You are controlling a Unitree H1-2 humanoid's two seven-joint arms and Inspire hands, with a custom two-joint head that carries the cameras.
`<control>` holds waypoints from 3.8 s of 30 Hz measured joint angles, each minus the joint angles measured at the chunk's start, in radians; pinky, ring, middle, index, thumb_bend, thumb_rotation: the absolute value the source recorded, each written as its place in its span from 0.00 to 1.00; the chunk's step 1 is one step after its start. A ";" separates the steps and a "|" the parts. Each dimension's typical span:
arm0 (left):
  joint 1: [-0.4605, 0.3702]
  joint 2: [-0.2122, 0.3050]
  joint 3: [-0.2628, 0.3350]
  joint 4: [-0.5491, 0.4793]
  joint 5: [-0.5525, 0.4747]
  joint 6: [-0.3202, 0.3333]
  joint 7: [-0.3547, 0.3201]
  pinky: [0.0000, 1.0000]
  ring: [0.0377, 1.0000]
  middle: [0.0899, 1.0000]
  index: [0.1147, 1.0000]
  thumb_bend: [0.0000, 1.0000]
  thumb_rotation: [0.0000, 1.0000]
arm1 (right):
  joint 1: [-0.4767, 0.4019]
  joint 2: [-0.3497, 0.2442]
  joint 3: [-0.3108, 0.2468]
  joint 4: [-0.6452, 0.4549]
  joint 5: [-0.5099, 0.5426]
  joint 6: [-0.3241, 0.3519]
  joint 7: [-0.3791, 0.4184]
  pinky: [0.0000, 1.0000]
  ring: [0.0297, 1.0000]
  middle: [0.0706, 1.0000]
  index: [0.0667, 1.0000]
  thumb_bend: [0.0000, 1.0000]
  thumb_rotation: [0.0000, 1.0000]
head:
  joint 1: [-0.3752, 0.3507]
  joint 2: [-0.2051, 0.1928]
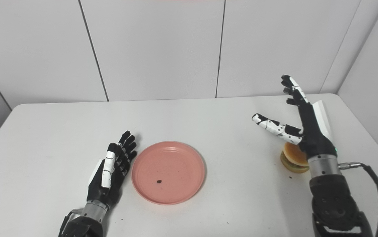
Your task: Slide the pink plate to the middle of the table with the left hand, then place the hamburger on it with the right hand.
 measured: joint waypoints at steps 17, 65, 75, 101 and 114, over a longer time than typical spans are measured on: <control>-0.010 0.047 0.020 0.006 -0.030 0.014 -0.038 1.00 1.00 1.00 0.99 0.60 1.00 | -0.032 -0.008 0.027 -0.048 -0.353 0.191 0.265 0.75 0.89 0.93 0.92 0.87 0.42 | -0.140 -0.017; -0.020 0.080 0.031 0.011 -0.098 0.064 -0.075 1.00 1.00 1.00 1.00 0.58 1.00 | -0.082 0.028 -0.090 0.234 -0.706 0.194 0.448 0.76 0.87 0.92 0.92 0.93 0.38 | -0.177 -0.005; -0.020 0.080 0.031 0.009 -0.104 0.070 -0.075 1.00 1.00 1.00 1.00 0.60 1.00 | -0.098 0.028 -0.090 0.281 -0.710 0.194 0.425 0.57 0.69 0.78 0.90 0.89 0.35 | -0.173 0.002; -0.020 0.081 0.023 0.000 -0.112 0.087 -0.073 1.00 1.00 1.00 1.00 0.60 1.00 | -0.092 0.034 -0.108 0.267 -0.687 0.194 0.362 0.26 0.32 0.39 0.48 0.52 0.00 | -0.146 0.012; 0.006 0.037 0.007 -0.035 -0.051 0.080 -0.023 1.00 0.98 0.96 0.94 0.65 0.91 | -0.079 0.069 -0.028 0.130 -0.520 0.188 0.264 0.28 0.35 0.40 0.50 0.52 0.00 | 0.009 0.038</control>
